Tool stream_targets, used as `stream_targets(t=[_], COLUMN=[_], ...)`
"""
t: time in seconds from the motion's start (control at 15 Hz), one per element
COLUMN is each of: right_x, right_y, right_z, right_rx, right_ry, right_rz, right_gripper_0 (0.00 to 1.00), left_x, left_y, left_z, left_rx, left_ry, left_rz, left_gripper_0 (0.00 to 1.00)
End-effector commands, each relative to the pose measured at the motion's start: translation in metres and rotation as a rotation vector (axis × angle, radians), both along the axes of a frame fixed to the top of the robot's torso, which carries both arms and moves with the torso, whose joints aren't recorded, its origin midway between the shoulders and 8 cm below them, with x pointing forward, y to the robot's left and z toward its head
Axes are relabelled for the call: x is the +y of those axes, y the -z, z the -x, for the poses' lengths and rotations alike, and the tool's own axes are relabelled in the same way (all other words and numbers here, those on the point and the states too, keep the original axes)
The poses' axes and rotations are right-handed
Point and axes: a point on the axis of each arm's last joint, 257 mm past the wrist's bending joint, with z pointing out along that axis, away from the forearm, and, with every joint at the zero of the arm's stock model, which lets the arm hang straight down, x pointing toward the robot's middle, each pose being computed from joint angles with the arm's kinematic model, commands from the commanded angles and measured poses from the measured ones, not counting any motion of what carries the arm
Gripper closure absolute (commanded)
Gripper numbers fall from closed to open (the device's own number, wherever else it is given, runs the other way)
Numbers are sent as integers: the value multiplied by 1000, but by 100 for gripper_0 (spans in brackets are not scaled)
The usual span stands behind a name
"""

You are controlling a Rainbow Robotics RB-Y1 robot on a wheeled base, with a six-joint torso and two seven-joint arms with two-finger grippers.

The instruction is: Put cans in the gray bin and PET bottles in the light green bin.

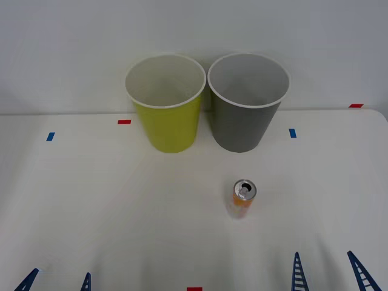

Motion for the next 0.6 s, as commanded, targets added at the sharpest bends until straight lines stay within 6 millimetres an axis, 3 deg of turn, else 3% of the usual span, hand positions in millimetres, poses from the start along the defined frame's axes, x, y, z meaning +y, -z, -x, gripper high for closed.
stream_targets(t=[0.07, 0.6], right_x=[0, 0], right_y=[0, 0], right_z=[0, 0], right_rx=[0, 0], right_ry=[0, 0], right_rz=[0, 0], right_gripper_0=[7, 7], left_x=[0, 0], left_y=[0, 0], left_z=[0, 0], left_rx=[0, 0], left_ry=[0, 0], left_rz=[0, 0], left_gripper_0=[0, 0])
